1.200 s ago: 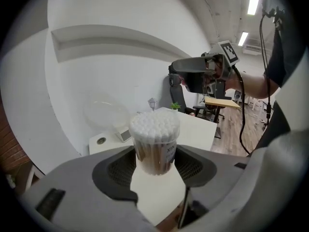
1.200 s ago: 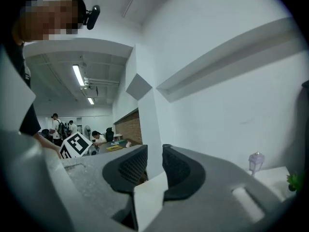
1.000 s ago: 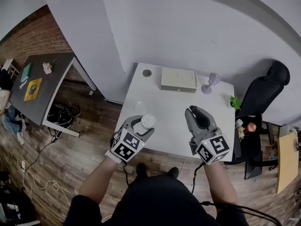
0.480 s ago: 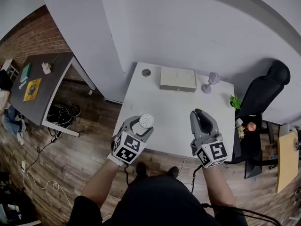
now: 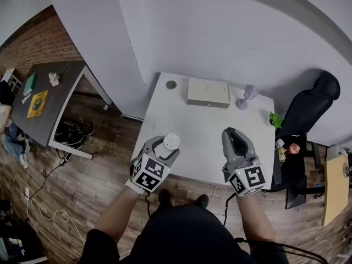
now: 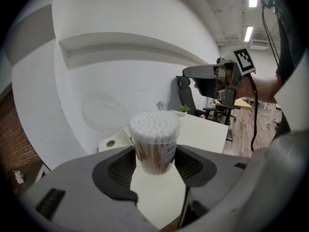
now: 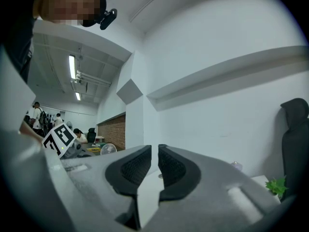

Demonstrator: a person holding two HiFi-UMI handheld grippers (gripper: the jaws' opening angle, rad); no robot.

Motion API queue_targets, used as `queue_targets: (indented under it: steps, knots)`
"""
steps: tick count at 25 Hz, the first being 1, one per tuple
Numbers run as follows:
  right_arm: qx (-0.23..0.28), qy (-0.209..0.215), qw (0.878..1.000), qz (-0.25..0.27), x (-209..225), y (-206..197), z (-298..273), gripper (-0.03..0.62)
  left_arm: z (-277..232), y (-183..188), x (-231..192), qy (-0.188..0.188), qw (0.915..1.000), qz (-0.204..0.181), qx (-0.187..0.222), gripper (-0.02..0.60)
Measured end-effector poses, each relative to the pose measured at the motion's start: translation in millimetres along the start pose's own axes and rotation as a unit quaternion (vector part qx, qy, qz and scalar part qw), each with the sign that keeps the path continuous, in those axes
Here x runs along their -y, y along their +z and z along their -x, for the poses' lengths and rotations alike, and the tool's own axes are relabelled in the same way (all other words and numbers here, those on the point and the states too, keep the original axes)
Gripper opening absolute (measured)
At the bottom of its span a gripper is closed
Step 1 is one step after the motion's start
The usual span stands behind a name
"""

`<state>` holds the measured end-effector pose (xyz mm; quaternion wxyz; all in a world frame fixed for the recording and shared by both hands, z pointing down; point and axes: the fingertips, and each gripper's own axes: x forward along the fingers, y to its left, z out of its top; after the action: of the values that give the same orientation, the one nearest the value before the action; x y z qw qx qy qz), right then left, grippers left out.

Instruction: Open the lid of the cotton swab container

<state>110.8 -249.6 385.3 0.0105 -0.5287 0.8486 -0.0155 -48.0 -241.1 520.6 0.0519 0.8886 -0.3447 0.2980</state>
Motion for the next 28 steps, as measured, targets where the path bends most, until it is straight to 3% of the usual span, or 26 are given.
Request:
queue_targets:
  steps: [28]
  knots:
    - [0.002,-0.003,1.0,0.0,4.3,-0.6,2.1,0.017,-5.6,1.3,4.5,-0.003,1.0,-0.002,-0.002,0.245]
